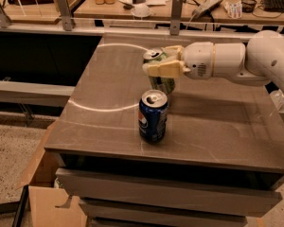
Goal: Place green can upright
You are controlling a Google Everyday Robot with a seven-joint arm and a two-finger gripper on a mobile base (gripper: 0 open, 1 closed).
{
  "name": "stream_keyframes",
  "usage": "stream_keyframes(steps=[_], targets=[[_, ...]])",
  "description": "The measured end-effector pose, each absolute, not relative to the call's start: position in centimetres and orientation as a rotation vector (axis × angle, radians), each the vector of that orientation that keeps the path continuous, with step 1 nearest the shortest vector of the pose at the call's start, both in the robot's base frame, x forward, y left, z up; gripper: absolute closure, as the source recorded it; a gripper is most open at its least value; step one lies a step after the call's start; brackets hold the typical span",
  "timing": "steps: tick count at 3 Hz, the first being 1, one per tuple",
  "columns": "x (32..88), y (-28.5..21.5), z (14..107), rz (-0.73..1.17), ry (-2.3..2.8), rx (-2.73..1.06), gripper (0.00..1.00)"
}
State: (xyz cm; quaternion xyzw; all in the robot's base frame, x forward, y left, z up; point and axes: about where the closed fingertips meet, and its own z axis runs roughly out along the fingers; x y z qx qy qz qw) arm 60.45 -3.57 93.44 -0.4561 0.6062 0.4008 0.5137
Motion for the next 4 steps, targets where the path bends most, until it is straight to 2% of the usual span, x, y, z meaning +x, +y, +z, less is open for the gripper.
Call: stream_keyframes(steps=[1, 2, 3, 4], targets=[[60.1, -3.5, 92.5, 1.012, 1.398, -1.059, 1.0], [60.0, -3.8, 91.8, 1.05, 1.36, -1.023, 0.83], [59.9, -4.2, 91.5, 1.069, 1.338, -1.0, 0.59], [59.7, -4.6, 91.4, 1.067, 1.325, -0.996, 0.3]])
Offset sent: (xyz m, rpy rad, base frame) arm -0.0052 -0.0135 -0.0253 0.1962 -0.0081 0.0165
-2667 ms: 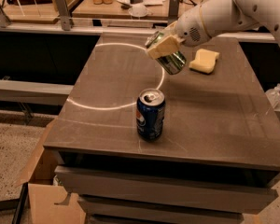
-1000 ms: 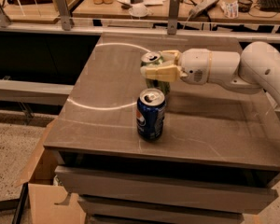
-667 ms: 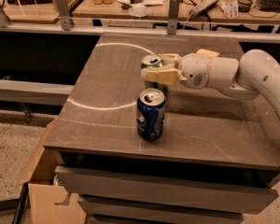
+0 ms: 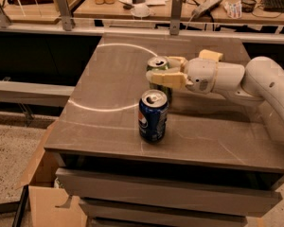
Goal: Place green can upright
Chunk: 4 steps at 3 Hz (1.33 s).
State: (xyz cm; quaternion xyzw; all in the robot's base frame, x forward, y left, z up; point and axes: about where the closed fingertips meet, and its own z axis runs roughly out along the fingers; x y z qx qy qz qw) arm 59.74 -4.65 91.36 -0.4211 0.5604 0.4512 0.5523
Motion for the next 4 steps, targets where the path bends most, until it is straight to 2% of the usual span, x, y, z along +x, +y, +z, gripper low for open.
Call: stream_keyframes(steps=[1, 2, 3, 4], targets=[[59.6, -5.3, 91.4, 1.049, 1.329, -1.01, 0.05], [59.4, -6.7, 91.8, 1.0, 1.356, -1.054, 0.0], [59.2, -9.6, 92.3, 0.918, 1.404, -1.09, 0.0], [58.5, -15.0, 92.5, 0.776, 1.507, -1.102, 0.0]])
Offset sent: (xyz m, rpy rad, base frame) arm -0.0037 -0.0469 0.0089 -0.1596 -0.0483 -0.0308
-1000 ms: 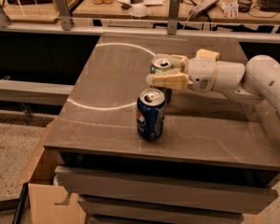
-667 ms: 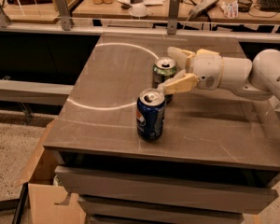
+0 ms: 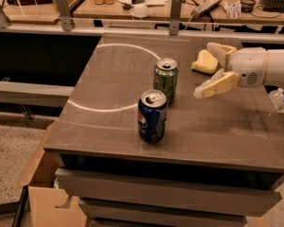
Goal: Place green can upright
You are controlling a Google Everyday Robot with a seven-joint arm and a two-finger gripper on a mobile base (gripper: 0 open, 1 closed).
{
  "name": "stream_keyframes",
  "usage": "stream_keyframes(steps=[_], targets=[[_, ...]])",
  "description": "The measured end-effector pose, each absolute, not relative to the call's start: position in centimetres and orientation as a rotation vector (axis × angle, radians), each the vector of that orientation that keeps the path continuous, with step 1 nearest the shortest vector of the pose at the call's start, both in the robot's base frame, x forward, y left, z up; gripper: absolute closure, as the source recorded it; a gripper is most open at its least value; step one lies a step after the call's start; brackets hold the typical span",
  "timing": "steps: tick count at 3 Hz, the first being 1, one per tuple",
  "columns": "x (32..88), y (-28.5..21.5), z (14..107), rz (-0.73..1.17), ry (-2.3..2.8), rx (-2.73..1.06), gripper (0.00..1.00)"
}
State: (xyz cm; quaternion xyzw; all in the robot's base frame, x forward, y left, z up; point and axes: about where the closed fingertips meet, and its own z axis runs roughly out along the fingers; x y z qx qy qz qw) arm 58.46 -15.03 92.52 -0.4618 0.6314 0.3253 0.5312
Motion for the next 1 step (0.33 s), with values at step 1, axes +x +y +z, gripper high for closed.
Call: stream_keyframes(steps=[1], targets=[[56.91, -23.34, 91.85, 0.525, 1.764, -0.976, 0.0]])
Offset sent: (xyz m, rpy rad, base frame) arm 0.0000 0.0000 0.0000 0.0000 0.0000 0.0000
